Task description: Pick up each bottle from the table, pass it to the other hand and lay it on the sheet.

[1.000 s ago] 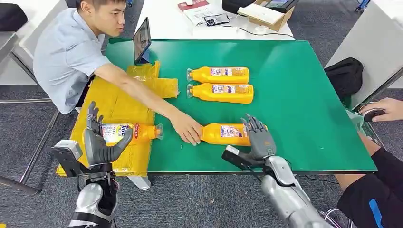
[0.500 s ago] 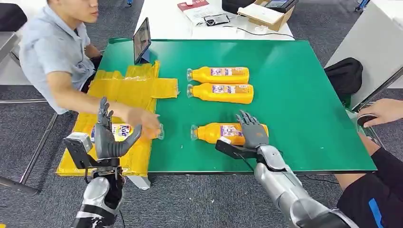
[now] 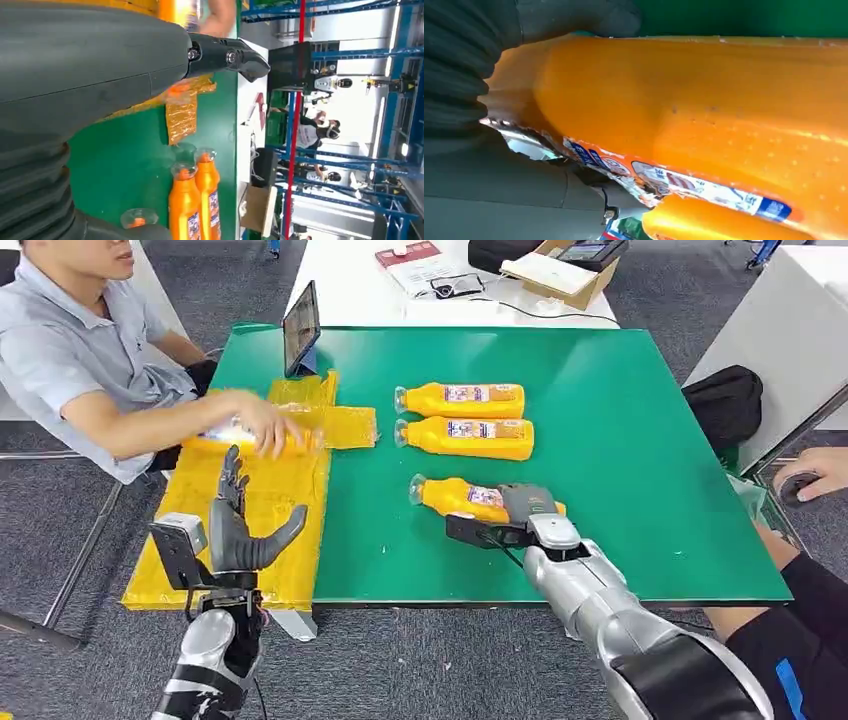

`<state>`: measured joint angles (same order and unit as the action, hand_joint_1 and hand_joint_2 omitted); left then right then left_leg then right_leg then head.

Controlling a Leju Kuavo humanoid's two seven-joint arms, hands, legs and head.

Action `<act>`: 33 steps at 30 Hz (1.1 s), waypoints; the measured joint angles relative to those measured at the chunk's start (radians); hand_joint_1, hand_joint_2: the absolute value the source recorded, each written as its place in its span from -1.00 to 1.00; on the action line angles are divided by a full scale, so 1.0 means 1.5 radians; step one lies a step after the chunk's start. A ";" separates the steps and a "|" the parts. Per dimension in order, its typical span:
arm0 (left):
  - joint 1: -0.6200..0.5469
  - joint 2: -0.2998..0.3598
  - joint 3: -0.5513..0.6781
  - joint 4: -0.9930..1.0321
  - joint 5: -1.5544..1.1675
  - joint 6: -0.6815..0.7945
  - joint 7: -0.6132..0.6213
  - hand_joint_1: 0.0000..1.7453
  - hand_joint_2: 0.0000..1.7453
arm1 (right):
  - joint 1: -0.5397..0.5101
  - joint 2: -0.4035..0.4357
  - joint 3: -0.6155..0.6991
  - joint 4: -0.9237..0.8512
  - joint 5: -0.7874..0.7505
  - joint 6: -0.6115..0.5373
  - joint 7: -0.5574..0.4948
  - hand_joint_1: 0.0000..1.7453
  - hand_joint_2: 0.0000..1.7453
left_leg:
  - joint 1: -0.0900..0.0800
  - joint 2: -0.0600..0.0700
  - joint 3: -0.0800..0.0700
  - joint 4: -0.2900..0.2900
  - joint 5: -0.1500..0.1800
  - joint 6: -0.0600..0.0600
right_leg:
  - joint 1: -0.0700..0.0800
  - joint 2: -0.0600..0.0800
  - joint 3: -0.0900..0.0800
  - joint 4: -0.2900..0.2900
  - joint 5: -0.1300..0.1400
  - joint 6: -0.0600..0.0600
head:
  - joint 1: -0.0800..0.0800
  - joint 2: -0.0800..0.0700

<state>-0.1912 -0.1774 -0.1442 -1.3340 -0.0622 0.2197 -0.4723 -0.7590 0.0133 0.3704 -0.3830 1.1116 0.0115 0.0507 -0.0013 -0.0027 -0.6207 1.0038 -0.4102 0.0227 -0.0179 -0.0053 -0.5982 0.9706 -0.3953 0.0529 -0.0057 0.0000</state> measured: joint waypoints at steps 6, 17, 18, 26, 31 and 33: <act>0.000 0.007 0.002 0.005 -0.003 -0.002 -0.005 -1.00 1.00 | -0.002 -0.007 -0.026 0.002 -0.135 0.005 -0.159 1.00 1.00 | 0.000 0.000 0.000 0.000 0.000 0.000 | 0.000 0.000 0.000 0.000 0.000 0.000 | 0.000 0.000; 0.003 0.001 -0.001 0.024 0.038 -0.008 -0.002 -1.00 1.00 | 0.121 0.050 -0.101 -0.156 -0.428 -0.067 -0.377 1.00 1.00 | 0.002 0.000 -0.001 0.000 -0.001 -0.002 | 0.002 0.001 -0.001 0.000 -0.001 0.000 | 0.000 0.000; 0.005 0.000 -0.006 0.031 0.041 -0.023 0.007 -1.00 1.00 | 0.136 0.057 -0.105 -0.189 -0.457 -0.088 -0.387 1.00 1.00 | 0.002 0.000 -0.002 0.000 -0.001 -0.002 | 0.002 0.001 -0.001 0.000 0.000 0.000 | 0.000 0.000; 0.042 -0.001 -0.104 0.074 0.027 -0.159 0.012 -1.00 1.00 | 0.222 0.096 -0.093 -0.385 -0.512 -0.199 -0.414 1.00 1.00 | 0.001 0.000 -0.004 0.000 -0.001 -0.001 | 0.001 0.001 -0.004 0.000 -0.001 0.000 | 0.000 0.000; 0.053 0.001 -0.127 0.074 0.028 -0.169 0.012 -1.00 1.00 | 0.241 0.104 -0.081 -0.415 -0.515 -0.210 -0.420 1.00 1.00 | 0.002 0.000 -0.005 0.000 -0.001 -0.001 | 0.001 0.001 -0.005 0.000 -0.001 0.000 | 0.000 0.000; 0.055 0.002 -0.132 0.074 0.029 -0.172 0.012 -1.00 1.00 | 0.244 0.106 -0.079 -0.420 -0.517 -0.210 -0.420 1.00 1.00 | 0.002 0.000 -0.005 0.000 -0.001 -0.001 | 0.001 0.001 -0.005 0.000 -0.001 0.000 | 0.000 0.000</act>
<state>-0.1095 -0.1743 -0.3422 -1.2234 -0.0183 -0.0389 -0.4536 -0.3926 0.1717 0.2522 -1.0132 0.3357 -0.3040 -0.5791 0.0011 -0.0023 -0.6277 1.0034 -0.4118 0.0206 -0.0163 -0.0043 -0.6051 0.9709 -0.3961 0.0526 -0.0061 0.0000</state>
